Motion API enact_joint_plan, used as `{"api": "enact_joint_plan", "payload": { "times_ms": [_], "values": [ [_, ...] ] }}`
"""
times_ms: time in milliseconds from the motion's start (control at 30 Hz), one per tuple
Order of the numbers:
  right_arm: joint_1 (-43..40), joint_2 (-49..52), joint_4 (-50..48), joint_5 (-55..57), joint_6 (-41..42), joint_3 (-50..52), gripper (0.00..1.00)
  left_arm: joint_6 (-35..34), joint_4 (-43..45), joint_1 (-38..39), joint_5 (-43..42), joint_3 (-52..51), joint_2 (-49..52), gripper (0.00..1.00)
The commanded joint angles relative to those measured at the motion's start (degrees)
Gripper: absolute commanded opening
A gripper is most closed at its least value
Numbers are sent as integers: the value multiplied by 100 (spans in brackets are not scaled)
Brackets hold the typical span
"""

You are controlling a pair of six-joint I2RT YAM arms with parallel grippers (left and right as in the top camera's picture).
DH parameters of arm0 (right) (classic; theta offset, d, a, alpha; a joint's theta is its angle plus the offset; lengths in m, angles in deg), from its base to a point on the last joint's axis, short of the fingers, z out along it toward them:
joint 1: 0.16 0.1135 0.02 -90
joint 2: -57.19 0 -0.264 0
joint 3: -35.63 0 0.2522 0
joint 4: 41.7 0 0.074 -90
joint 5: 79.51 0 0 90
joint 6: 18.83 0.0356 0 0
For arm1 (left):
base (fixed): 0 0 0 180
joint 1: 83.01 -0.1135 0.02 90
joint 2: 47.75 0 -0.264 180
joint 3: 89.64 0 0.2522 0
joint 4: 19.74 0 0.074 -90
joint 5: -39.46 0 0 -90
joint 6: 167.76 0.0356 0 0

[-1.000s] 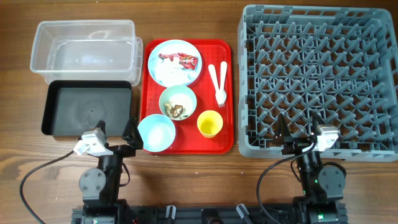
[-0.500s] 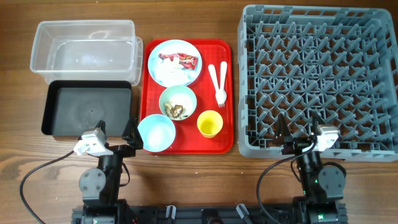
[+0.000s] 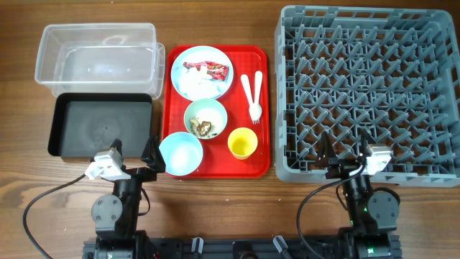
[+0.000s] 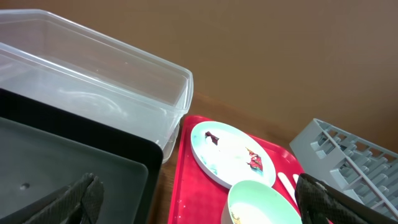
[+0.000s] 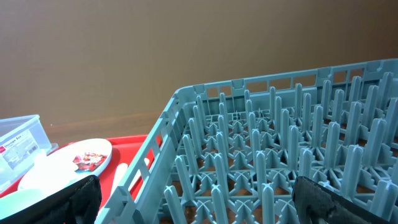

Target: Sort waste into correct bins and load items into the dishwasher rack

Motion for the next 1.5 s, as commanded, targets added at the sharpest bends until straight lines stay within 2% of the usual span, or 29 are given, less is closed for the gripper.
{"api": "enact_joint_plan", "payload": {
  "times_ms": [0,767,1033,1467],
  "values": [
    [-13,-26,-13,-72,52,4,100,116,-22,-33,-70,-28,-37,100],
    [-13,-26,-13,-74,48,4,100,111,-9,-31,-125,-28,-37,100],
    [-13,-26,-13,-72,50,4,100,120,214,-31,-713,-24,-37,100],
    [-13,-26,-13,-72,50,4,100,166,337,-31,-717,133,-37,100]
  ]
}}
